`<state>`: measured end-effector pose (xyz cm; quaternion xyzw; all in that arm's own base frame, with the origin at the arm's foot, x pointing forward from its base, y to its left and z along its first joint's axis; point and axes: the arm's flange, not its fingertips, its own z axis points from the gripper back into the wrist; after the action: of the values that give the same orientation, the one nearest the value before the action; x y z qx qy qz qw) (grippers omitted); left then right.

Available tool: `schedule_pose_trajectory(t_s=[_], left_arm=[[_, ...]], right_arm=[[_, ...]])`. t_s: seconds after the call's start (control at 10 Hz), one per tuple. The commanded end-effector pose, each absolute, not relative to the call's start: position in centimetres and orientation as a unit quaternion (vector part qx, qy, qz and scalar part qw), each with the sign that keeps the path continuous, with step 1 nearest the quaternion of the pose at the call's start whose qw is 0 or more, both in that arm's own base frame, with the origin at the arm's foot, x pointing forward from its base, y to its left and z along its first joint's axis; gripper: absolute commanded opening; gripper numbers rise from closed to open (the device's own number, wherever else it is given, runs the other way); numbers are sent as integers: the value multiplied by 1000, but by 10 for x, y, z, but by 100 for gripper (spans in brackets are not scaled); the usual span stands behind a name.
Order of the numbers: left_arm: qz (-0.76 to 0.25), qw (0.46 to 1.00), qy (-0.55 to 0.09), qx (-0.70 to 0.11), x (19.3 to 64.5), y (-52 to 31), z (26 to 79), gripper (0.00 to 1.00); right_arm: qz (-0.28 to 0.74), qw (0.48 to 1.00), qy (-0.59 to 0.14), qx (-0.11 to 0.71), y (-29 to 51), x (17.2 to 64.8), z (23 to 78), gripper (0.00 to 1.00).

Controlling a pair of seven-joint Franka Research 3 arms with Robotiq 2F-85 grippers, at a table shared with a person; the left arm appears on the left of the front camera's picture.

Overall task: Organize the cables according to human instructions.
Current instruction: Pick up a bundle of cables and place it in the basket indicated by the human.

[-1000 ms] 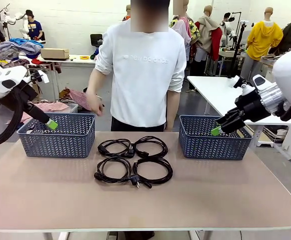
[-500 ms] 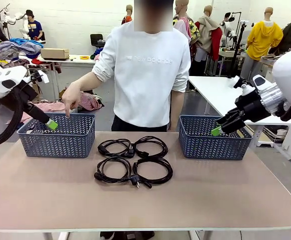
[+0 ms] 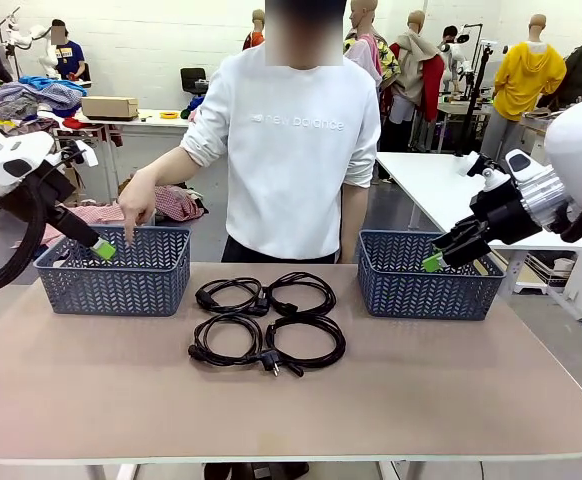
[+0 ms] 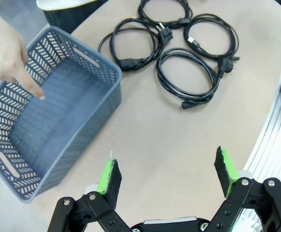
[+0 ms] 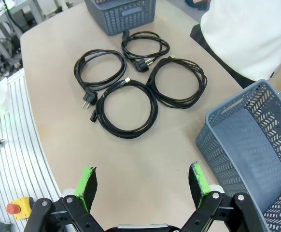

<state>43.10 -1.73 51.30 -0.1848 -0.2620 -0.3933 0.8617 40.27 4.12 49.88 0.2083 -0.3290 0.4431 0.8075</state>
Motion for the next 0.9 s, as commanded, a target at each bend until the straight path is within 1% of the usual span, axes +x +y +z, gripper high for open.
schedule_pose_trajectory(t_s=[0.0,0.1,0.2,0.5,0.8], left_arm=[[-397,856,-268,-195,432,-16,512,100],[-393,862,-262,-185,431,-17,513,100],[-424,853,-260,-156,438,-30,515,100],[-533,809,-227,-97,446,-94,510,100],[-612,764,-196,-62,446,-164,489,100]], right_arm=[[451,796,-340,217,41,407,497,100],[451,796,-340,217,41,407,497,100],[451,796,-340,217,41,407,497,100],[451,796,-340,217,41,407,497,100],[451,796,-340,217,41,407,497,100]])
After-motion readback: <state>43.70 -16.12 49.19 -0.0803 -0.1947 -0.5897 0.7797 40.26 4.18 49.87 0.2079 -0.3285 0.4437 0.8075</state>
